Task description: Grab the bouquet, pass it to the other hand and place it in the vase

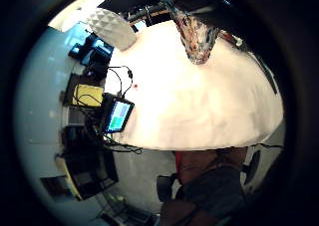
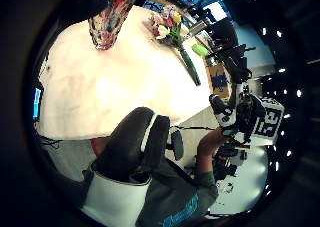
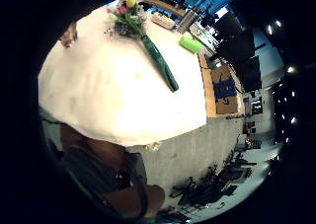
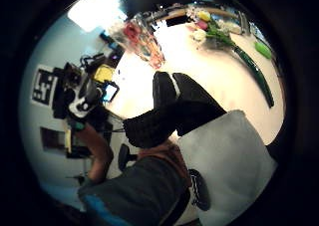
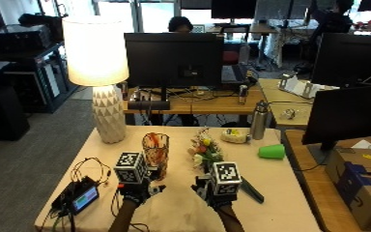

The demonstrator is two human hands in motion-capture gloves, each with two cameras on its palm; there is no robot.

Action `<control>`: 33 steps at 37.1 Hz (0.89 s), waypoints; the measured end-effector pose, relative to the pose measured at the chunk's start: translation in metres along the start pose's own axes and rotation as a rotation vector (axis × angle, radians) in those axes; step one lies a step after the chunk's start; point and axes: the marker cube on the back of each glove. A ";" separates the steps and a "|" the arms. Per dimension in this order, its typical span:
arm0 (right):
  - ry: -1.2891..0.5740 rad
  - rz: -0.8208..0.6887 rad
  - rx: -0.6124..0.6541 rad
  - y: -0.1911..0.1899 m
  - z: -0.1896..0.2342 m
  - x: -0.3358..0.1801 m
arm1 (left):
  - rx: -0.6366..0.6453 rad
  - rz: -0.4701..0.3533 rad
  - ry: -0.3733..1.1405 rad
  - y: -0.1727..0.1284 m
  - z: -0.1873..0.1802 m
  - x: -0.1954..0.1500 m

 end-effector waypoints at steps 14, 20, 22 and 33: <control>0.019 0.003 -0.033 0.002 0.006 0.003 | -0.005 -0.012 0.001 0.003 -0.003 -0.002; 0.016 -0.005 -0.019 0.000 0.006 0.003 | -0.015 -0.023 0.014 0.013 -0.014 0.005; 0.017 -0.007 -0.017 0.001 0.005 0.003 | -0.011 -0.023 0.014 0.014 -0.015 0.005; 0.008 0.046 -0.006 0.000 -0.008 0.039 | 0.056 0.005 0.024 0.010 -0.014 -0.001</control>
